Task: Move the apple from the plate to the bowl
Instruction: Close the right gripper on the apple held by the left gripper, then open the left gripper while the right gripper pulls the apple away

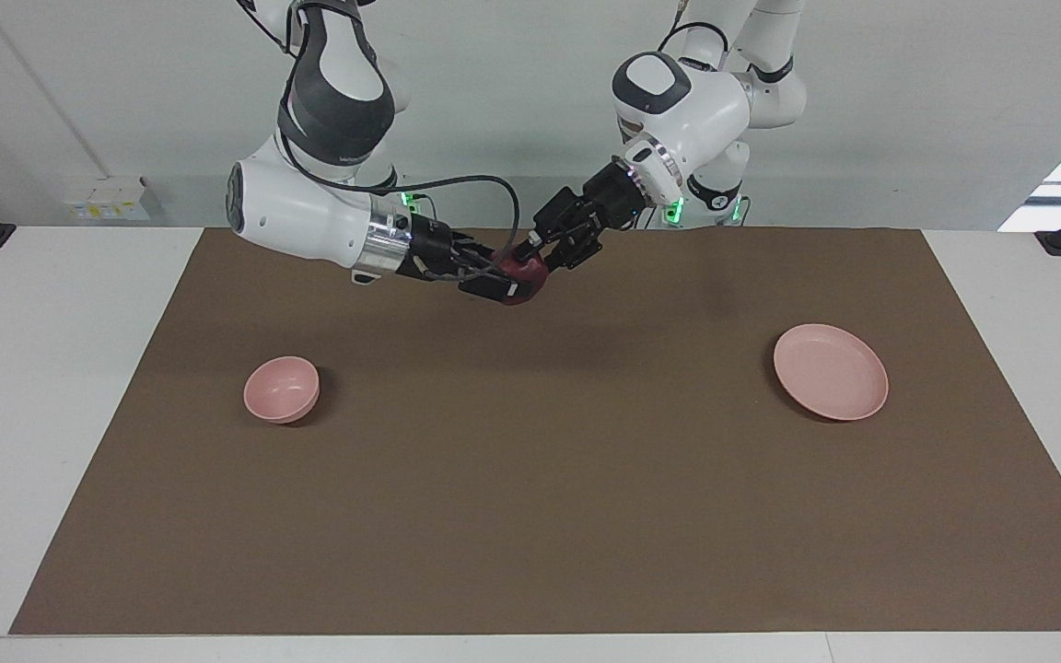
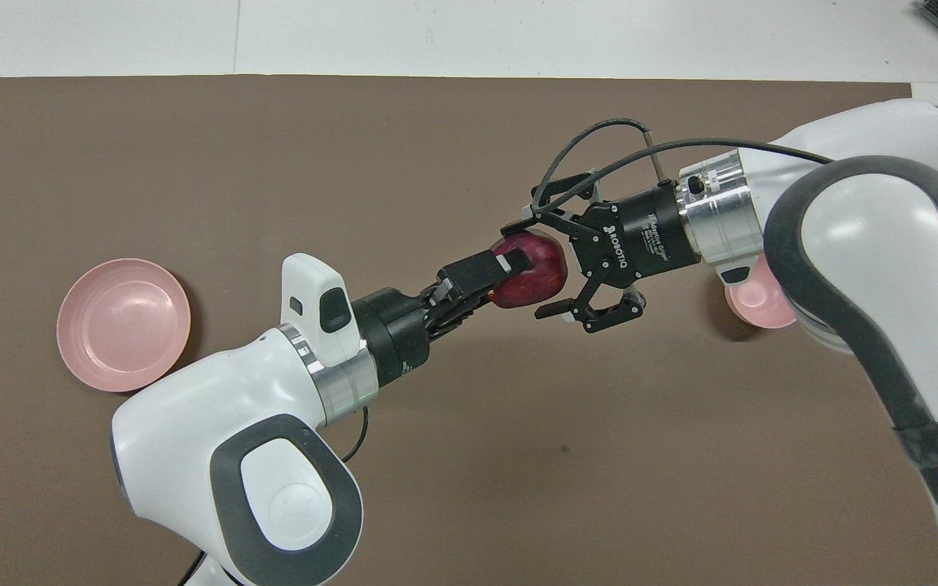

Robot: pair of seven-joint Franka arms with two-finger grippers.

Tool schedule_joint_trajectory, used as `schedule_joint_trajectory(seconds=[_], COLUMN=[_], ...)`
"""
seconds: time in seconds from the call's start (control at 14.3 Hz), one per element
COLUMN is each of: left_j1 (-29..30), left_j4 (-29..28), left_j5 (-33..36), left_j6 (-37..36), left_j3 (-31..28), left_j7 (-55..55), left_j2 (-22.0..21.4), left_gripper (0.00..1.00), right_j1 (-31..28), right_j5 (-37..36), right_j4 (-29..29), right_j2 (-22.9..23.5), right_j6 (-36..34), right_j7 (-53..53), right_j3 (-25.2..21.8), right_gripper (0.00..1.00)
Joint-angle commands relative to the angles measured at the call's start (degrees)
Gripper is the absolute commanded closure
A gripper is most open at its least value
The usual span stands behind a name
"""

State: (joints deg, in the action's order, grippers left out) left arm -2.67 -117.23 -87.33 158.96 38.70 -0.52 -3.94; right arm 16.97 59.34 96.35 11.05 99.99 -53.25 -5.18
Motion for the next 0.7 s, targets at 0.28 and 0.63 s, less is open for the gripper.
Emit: schedule_joint_trajectory(seconds=[0.28,0.63], left_j1=[0.38,-0.06], left_j4=[0.52,0.6], left_j5=[-0.74,-0.57], left_j6=[0.91,1.0], left_j3=[0.58,0.5], left_j7=[-0.09,-0.09], left_j2=[-0.37,-0.28], left_gripper=[1.0,0.22], right_j1=[0.52,-0.62], right_j5=[0.17,-0.18], right_j4=[1.04,0.6], right_j2=[-0.94,-0.85], right_j6=[0.99,0.03], right_j7=[-1.16,-0.81], right_j3=[0.17,0.08], right_gripper=[1.0,1.0])
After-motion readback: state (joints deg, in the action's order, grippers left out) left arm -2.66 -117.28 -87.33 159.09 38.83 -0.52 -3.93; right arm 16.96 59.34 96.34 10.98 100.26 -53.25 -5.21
